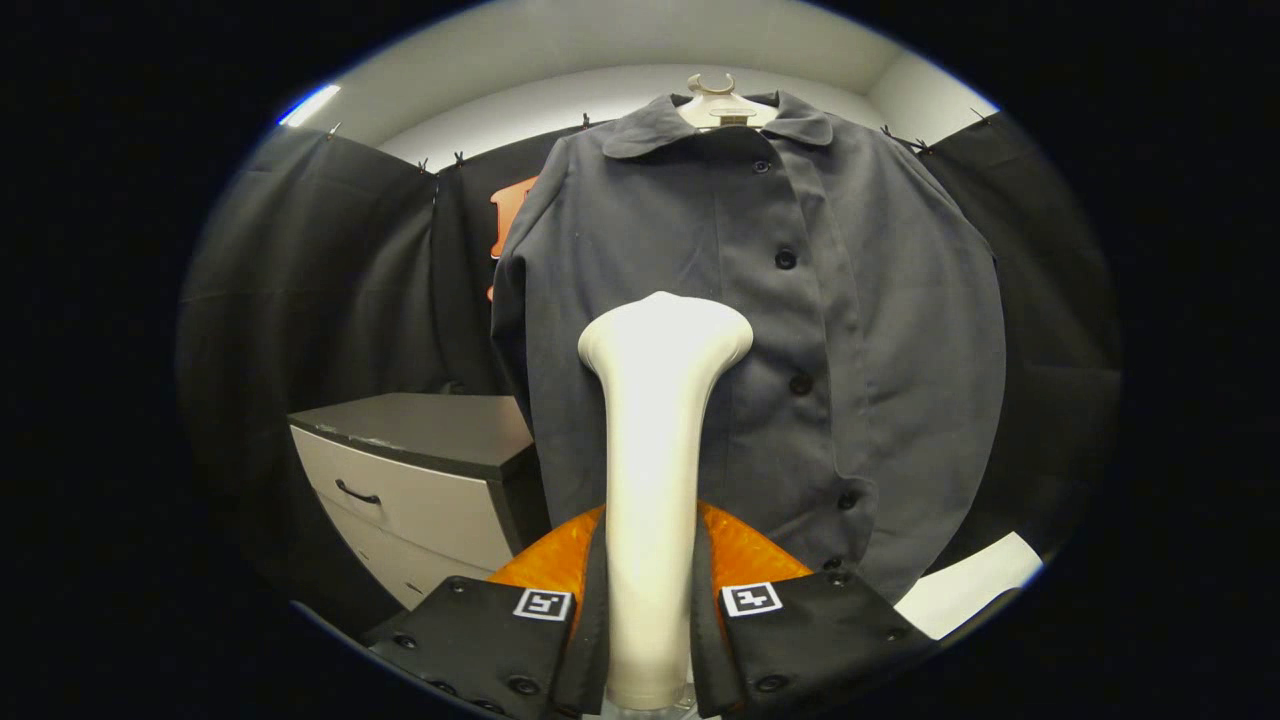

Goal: Iron the clothes twice with a garment steamer, once on the left side and once on the right side.

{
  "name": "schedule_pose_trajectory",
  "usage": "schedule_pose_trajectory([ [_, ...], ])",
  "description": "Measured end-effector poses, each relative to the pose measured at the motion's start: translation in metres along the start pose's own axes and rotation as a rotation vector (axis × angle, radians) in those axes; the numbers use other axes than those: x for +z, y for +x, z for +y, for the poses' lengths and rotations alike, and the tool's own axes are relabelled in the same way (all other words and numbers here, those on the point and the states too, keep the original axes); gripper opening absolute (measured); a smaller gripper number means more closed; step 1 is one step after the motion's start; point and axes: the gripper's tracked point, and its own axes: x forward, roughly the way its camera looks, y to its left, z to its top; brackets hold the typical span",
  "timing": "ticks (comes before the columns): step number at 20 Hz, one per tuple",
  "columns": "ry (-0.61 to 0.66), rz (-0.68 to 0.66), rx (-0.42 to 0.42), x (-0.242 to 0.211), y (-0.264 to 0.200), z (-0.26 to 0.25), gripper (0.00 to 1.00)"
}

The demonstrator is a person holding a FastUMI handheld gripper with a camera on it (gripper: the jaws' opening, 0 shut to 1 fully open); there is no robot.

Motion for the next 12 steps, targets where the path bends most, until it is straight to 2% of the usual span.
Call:
schedule_pose_trajectory([
  [12,0.01,0.197,-0.012,-0.121,-0.002,-0.006,0.41],
])
